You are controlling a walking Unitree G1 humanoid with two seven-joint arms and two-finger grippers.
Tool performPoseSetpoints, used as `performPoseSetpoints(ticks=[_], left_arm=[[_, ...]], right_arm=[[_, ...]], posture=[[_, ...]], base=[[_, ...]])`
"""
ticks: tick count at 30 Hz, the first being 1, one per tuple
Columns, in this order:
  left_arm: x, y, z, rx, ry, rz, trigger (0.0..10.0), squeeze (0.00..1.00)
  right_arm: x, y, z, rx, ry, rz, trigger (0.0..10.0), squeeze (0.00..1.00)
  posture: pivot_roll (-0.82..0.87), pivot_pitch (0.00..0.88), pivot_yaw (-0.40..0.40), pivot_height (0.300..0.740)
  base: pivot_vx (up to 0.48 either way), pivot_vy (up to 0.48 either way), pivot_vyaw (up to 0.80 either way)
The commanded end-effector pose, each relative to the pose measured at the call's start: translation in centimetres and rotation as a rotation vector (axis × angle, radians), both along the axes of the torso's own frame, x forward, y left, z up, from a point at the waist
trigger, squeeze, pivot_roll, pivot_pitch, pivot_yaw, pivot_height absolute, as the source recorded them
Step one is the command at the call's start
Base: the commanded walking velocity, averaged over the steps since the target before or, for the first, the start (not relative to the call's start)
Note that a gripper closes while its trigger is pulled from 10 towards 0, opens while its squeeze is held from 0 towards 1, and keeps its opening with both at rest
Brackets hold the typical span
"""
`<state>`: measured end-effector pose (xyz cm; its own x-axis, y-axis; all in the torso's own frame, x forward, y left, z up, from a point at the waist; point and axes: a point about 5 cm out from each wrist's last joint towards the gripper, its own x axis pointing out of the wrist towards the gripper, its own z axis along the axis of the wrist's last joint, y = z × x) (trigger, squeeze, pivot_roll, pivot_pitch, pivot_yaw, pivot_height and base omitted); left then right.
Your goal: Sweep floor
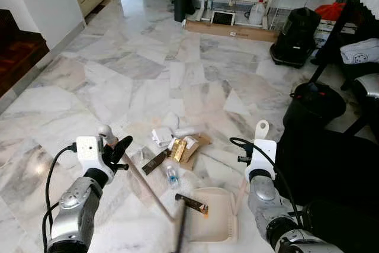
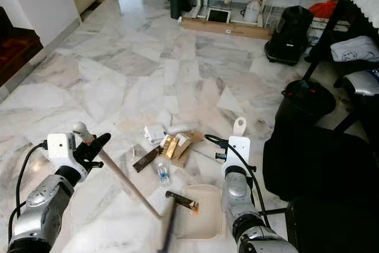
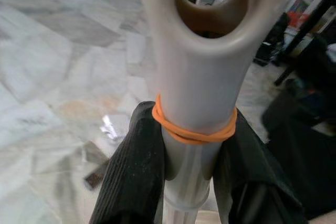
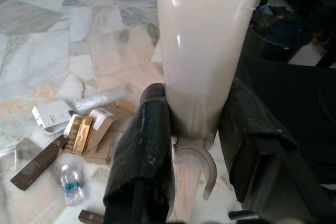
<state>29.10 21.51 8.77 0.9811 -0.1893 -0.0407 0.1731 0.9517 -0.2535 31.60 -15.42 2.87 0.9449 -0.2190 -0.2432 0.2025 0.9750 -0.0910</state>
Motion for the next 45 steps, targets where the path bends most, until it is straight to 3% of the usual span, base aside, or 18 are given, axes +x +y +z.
performPoseSetpoints(ticks=[1, 7, 11, 17, 25, 32, 42, 45], left_arm=[[0.2, 0.7, 1.4, -0.013, -0.045, -0.007, 10.0, 0.0], [0.4, 0.9, 2.1, -0.105, -0.043, -0.04, 10.0, 0.0], [0.8, 1.0, 3.5, -0.065, -0.113, 0.02, 10.0, 0.0], [0.9, -0.3, 4.8, 0.02, -0.156, -0.045, 10.0, 0.0], [0.6, -0.2, 5.1, 0.061, -0.164, -0.05, 10.0, 0.0], [-0.8, 0.2, 5.1, 0.189, -0.147, -0.083, 10.0, 0.0], [-0.7, 0.0, 4.7, 0.23, -0.132, -0.102, 10.0, 0.0], [-0.6, 0.2, 3.9, 0.23, -0.113, -0.062, 10.0, 0.0]], right_arm=[[0.0, 0.0, -0.2, 0.002, 0.019, -0.001, 10.0, 0.0], [0.2, 0.2, 0.0, 0.004, 0.019, 0.006, 10.0, 0.0], [0.3, 0.3, 0.2, 0.004, 0.016, 0.01, 10.0, 0.0], [0.3, 0.3, 0.1, 0.004, 0.021, 0.012, 10.0, 0.0], [0.3, 0.3, 0.1, 0.005, 0.022, 0.008, 10.0, 0.0], [0.2, 0.3, 0.0, 0.007, 0.026, 0.007, 10.0, 0.0], [0.3, 0.4, 0.1, 0.009, 0.024, 0.007, 10.0, 0.0], [0.3, 0.3, 0.1, 0.009, 0.024, 0.004, 10.0, 0.0]], posture=[[0.17, 0.076, -0.025, 0.74], [0.17, 0.07, -0.029, 0.74], [0.17, 0.065, -0.031, 0.74], [0.17, 0.063, -0.03, 0.74], [0.17, 0.063, -0.028, 0.74], [0.18, 0.064, -0.027, 0.74], [0.18, 0.062, -0.024, 0.74], [0.17, 0.063, -0.023, 0.74]], base=[[0.0, 0.0, 0.0], [0.0, 0.0, 0.0], [0.0, 0.0, 0.0], [0.0, 0.0, 0.0], [0.0, 0.0, 0.0], [0.0, 0.0, 0.0], [0.0, 0.0, 0.0], [0.0, 0.0, 0.0]])
